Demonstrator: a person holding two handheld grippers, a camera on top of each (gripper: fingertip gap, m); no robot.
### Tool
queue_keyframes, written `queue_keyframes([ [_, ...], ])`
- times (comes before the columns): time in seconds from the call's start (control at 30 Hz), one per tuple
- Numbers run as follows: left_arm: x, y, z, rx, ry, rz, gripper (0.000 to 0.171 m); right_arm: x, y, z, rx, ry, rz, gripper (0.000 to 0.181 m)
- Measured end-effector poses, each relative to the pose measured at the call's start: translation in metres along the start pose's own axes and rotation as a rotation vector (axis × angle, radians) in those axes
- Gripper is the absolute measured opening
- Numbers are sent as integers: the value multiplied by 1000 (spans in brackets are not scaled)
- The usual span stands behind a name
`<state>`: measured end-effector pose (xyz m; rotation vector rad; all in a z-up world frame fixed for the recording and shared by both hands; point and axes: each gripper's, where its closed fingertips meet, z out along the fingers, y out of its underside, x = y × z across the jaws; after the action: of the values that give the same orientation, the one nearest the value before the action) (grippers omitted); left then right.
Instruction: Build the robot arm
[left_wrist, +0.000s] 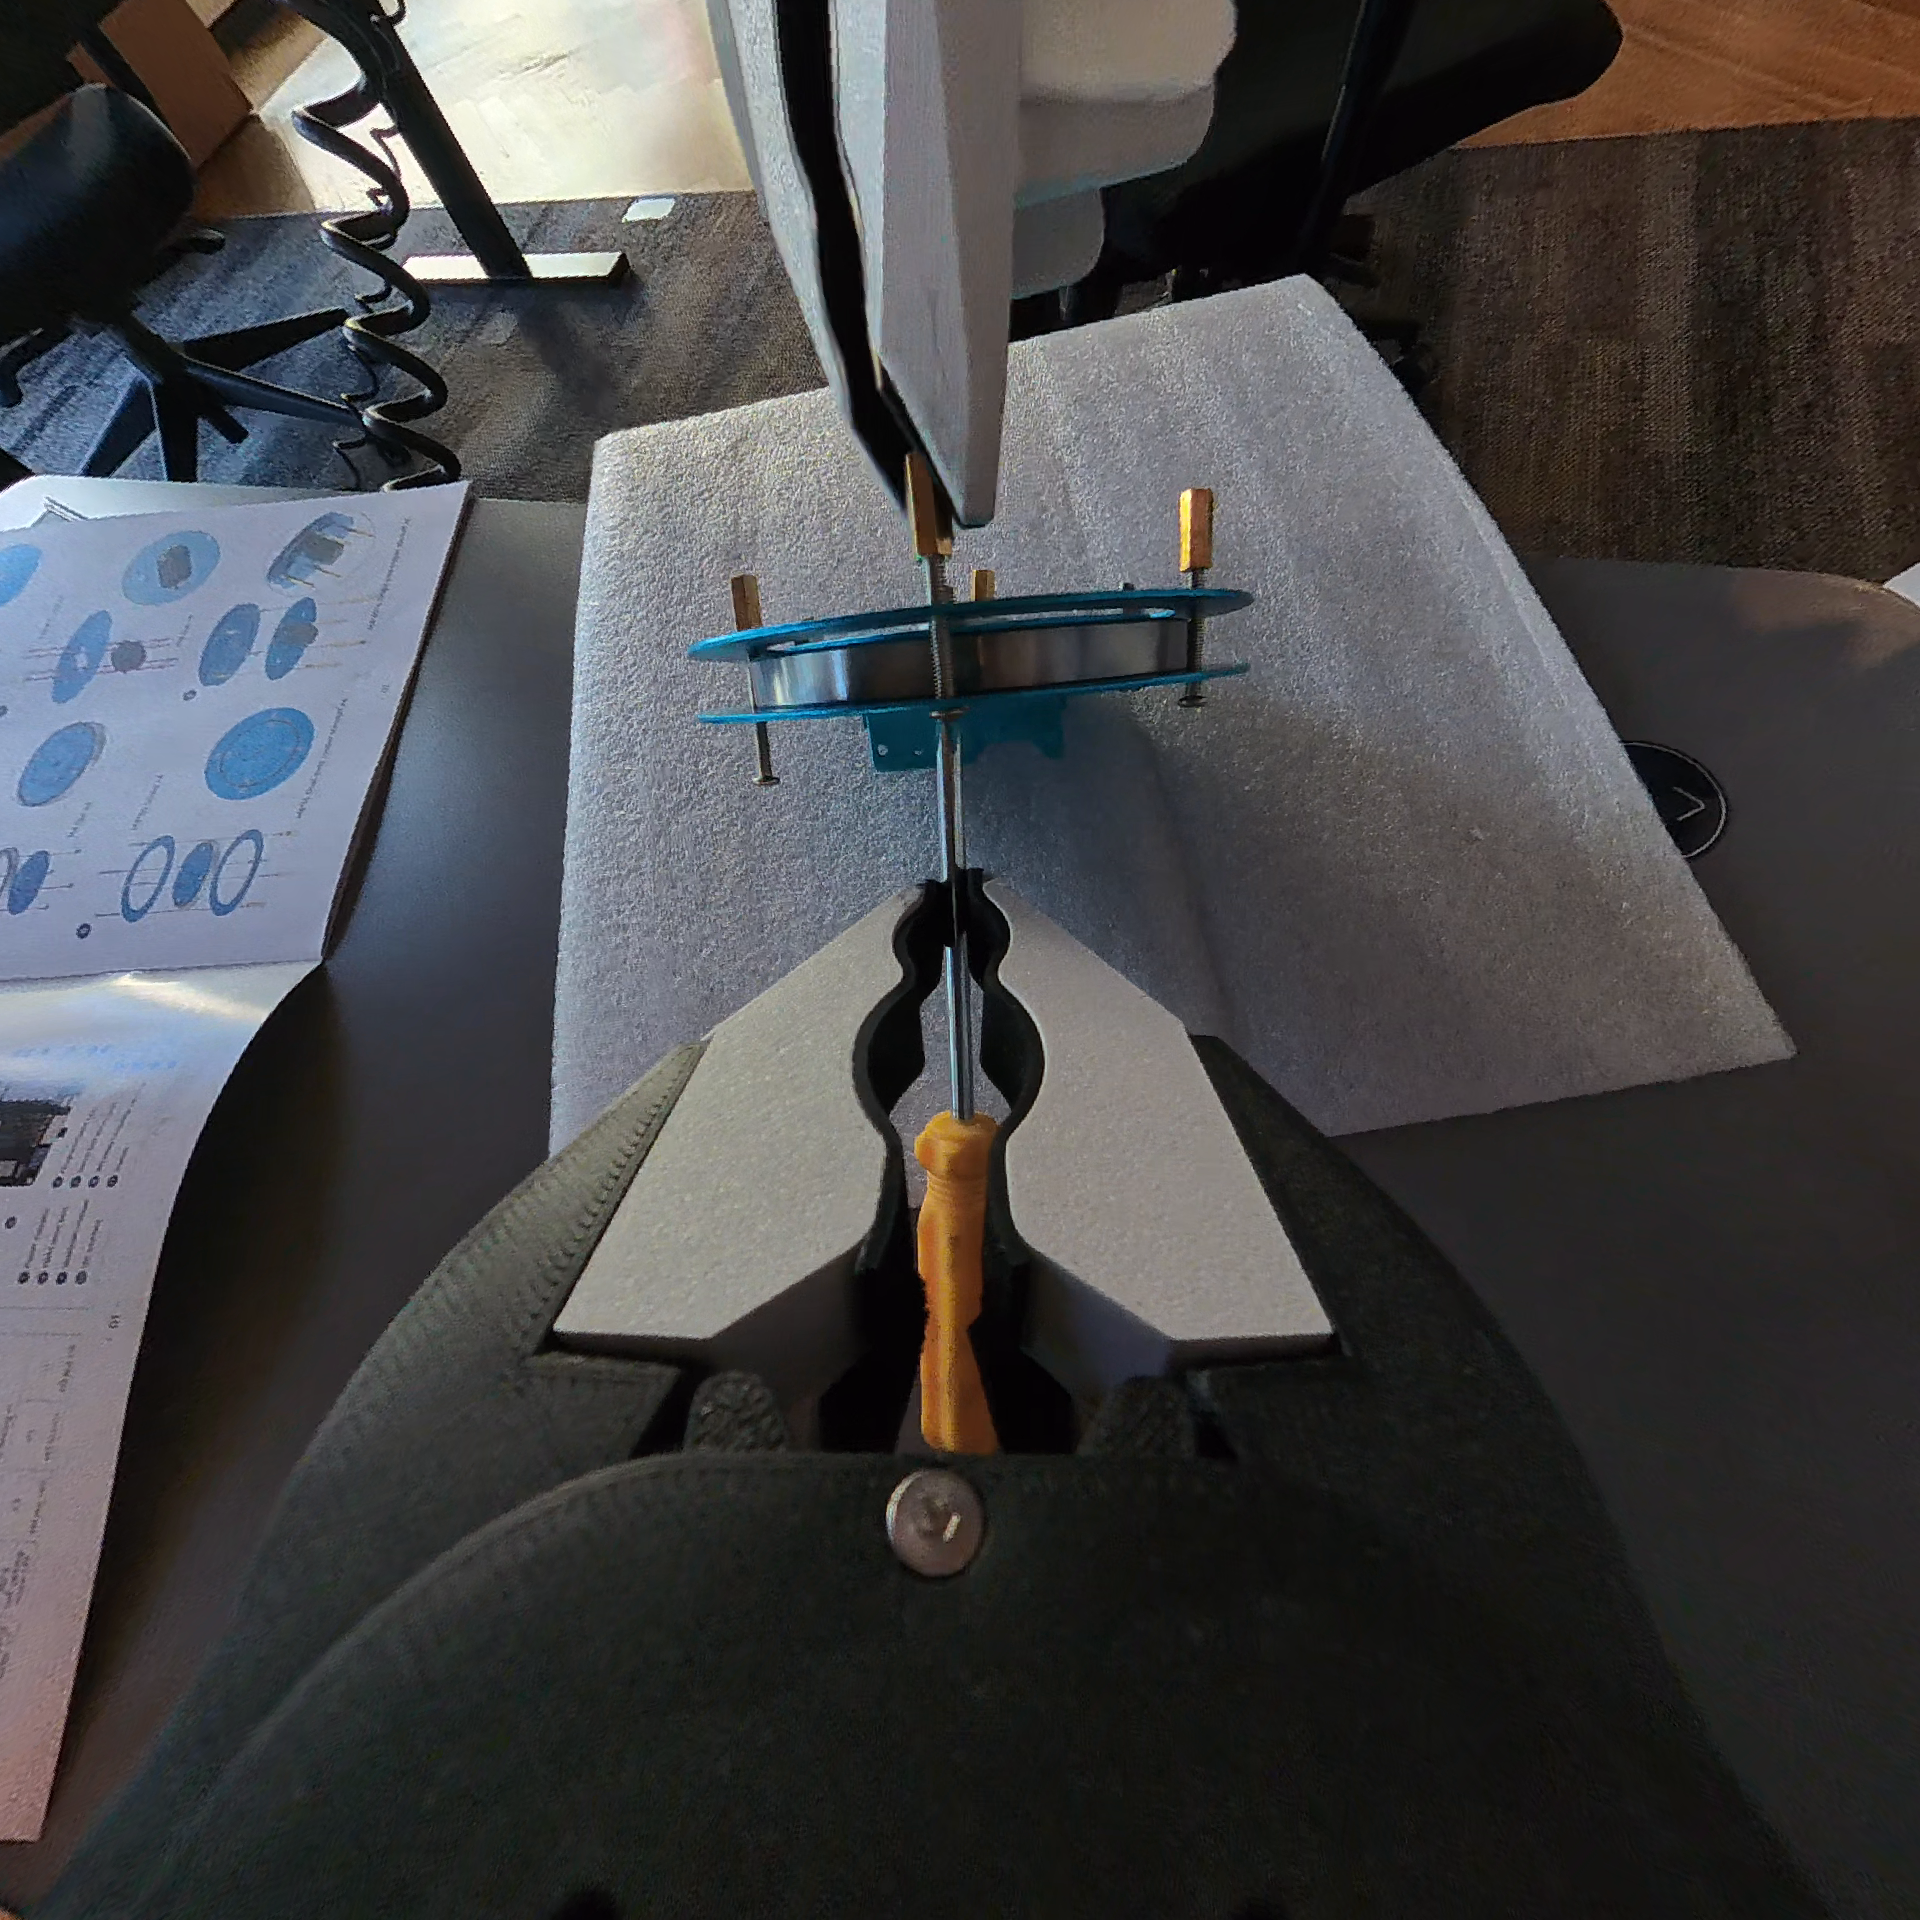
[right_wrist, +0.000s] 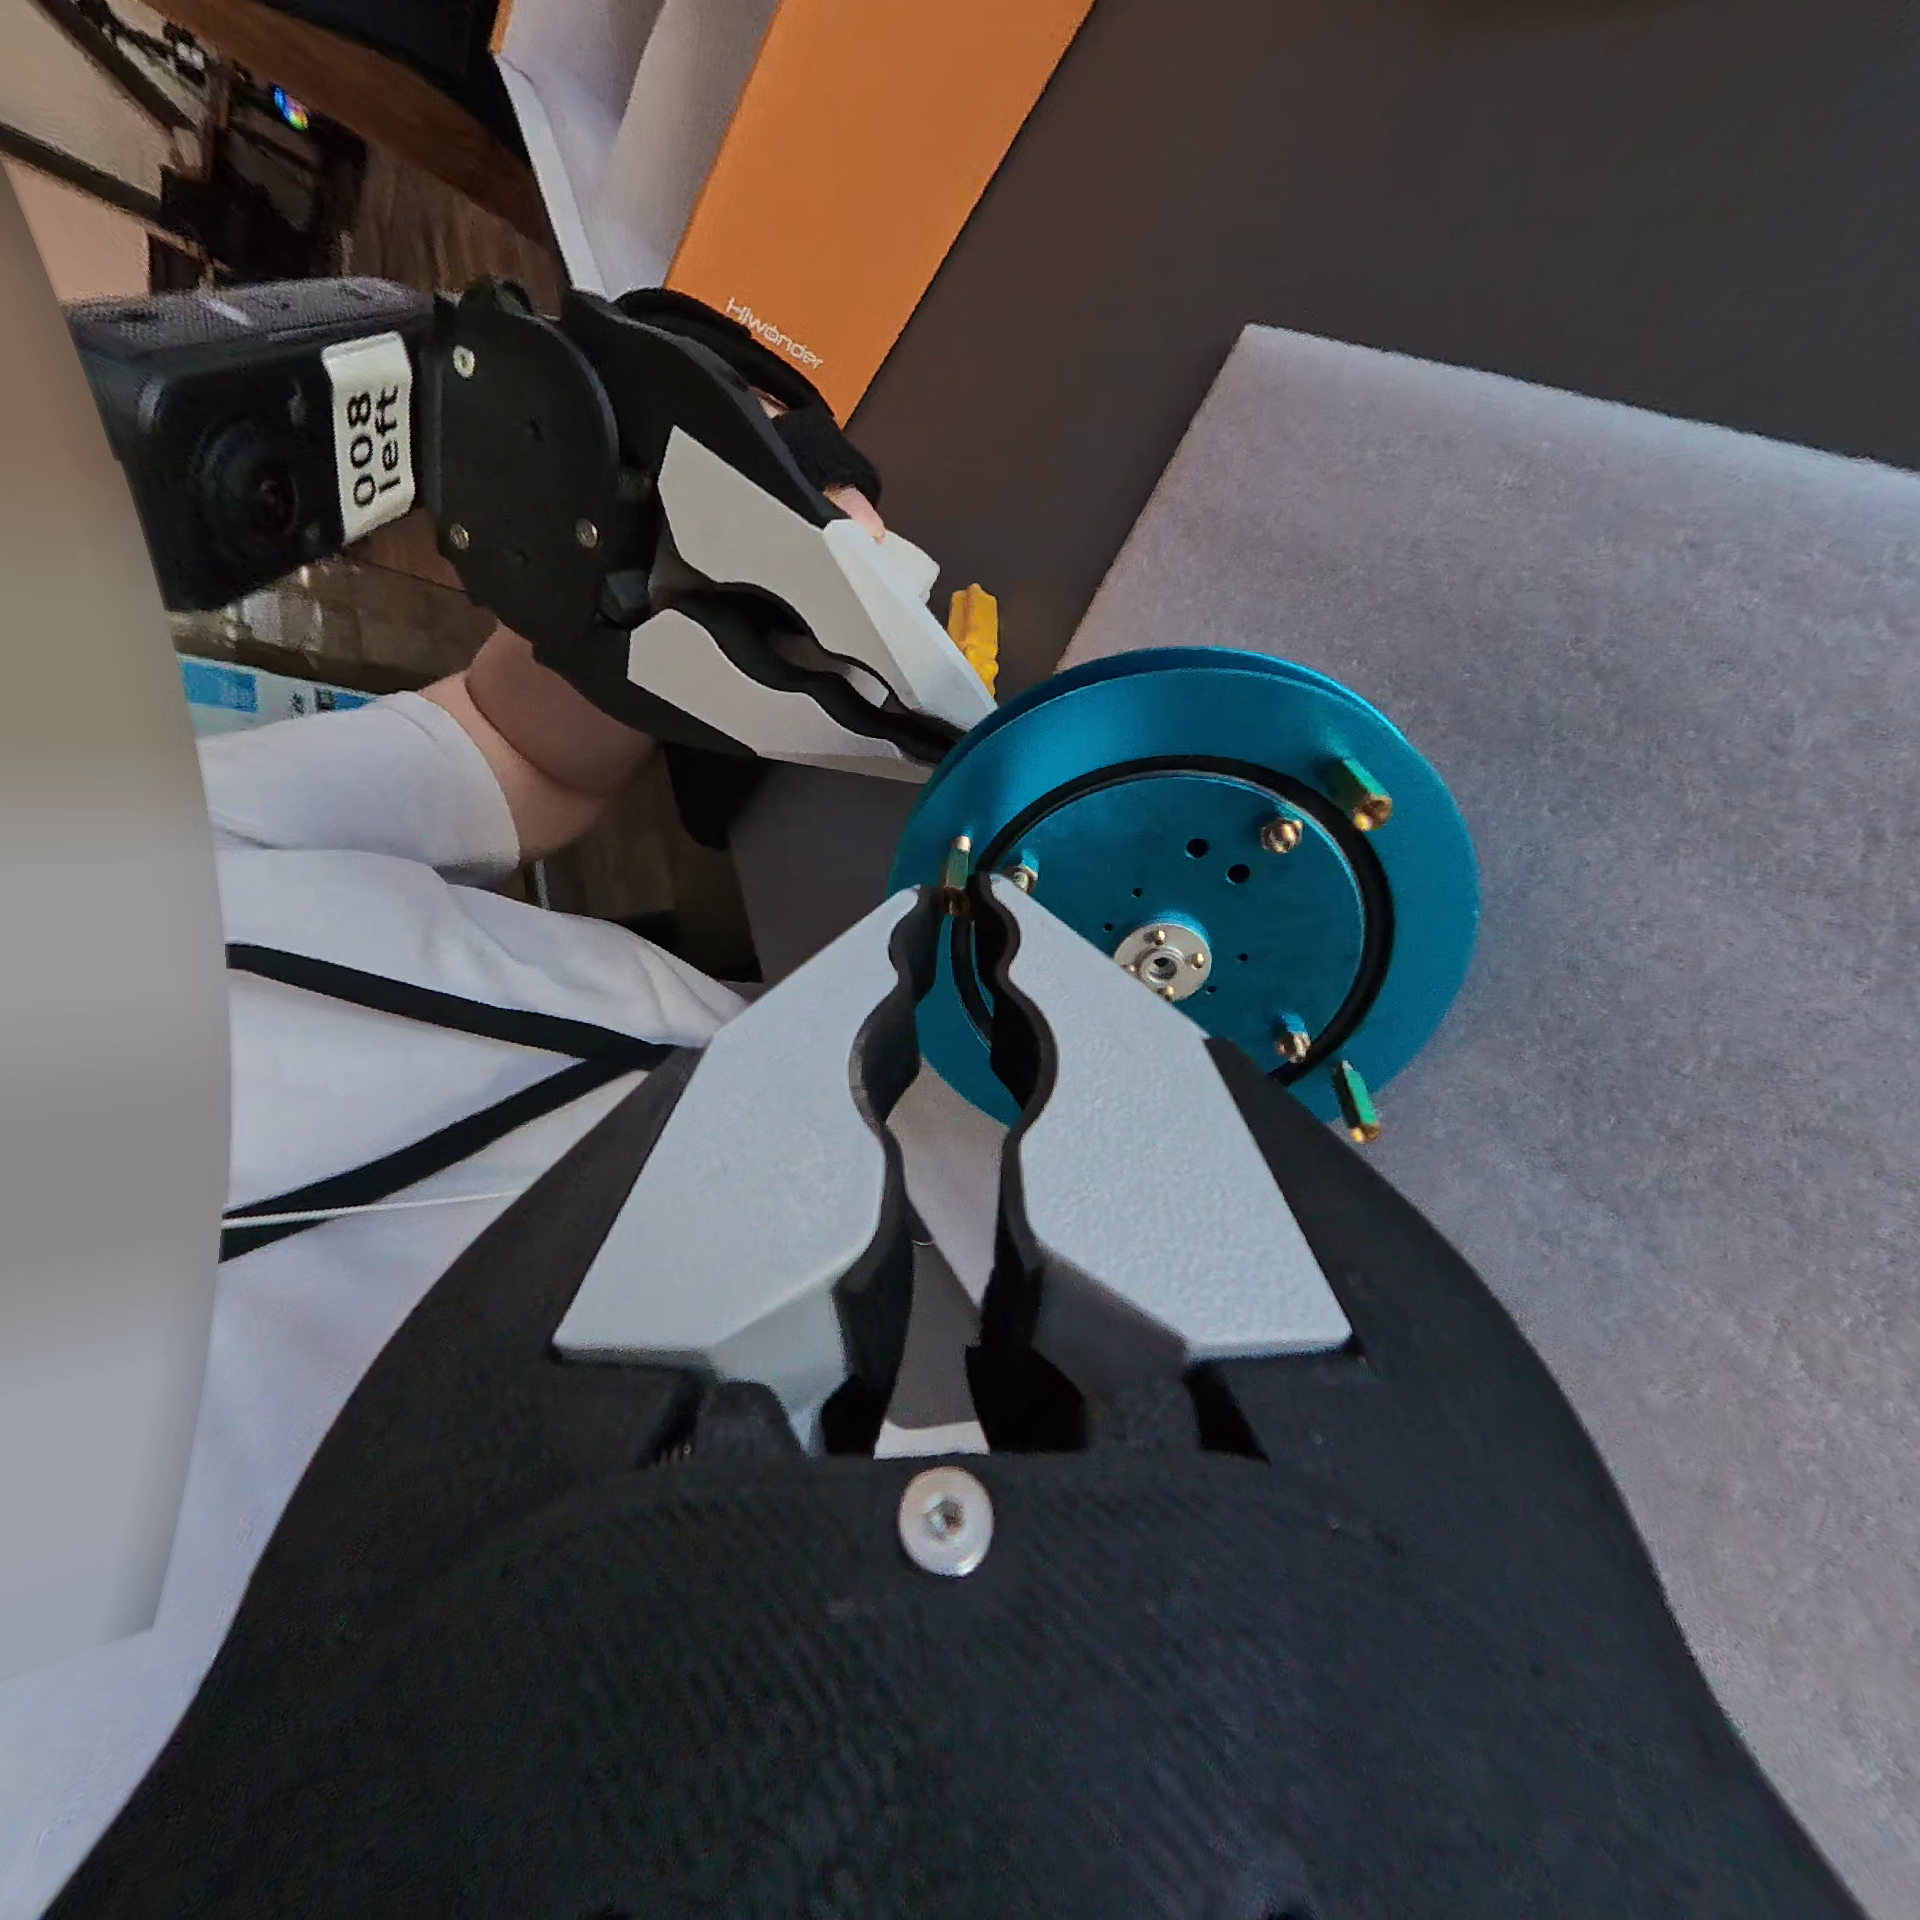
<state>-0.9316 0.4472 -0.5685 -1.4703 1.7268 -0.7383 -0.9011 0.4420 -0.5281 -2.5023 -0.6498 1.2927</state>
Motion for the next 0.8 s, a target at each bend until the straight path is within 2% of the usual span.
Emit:
queue_keyframes([
  [0.07,1,0,0,-1,4,-2,2,-7,0,1,-13,-20,-158,20],
  [0.13,0,0,0,-1,4,-2,2,-8,5,1,-55,32,-429,25],
  [0.2,1,0,0,-1,5,-1,2,-1,7,-1,-73,170,-733,21],
  [0.27,1,1,0,-2,4,-1,2,2,3,-3,-45,291,-939,13],
  [0.3,1,1,0,-2,6,-2,2,3,1,-3,-27,333,-990,6],
  [0.37,1,1,0,-2,6,0,2,2,0,-2,-21,348,-1026,5],
  [0.43,1,1,0,-3,4,1,2,3,0,-1,-27,353,-1004,5],
  [0.5,1,1,0,-6,1,3,2,4,0,-1,-29,335,-898,4],
  [0.57,0,2,0,-10,-2,6,2,4,1,0,-43,267,-663,4],
  [0.7,1,2,1,-9,5,3,2,1,6,1,-54,80,-70,4],
  [0.73,1,1,1,-9,6,4,2,-1,6,1,-46,30,13,4],
  [0.8,1,2,1,-10,1,9,2,-1,5,1,-28,7,-23,4],
])
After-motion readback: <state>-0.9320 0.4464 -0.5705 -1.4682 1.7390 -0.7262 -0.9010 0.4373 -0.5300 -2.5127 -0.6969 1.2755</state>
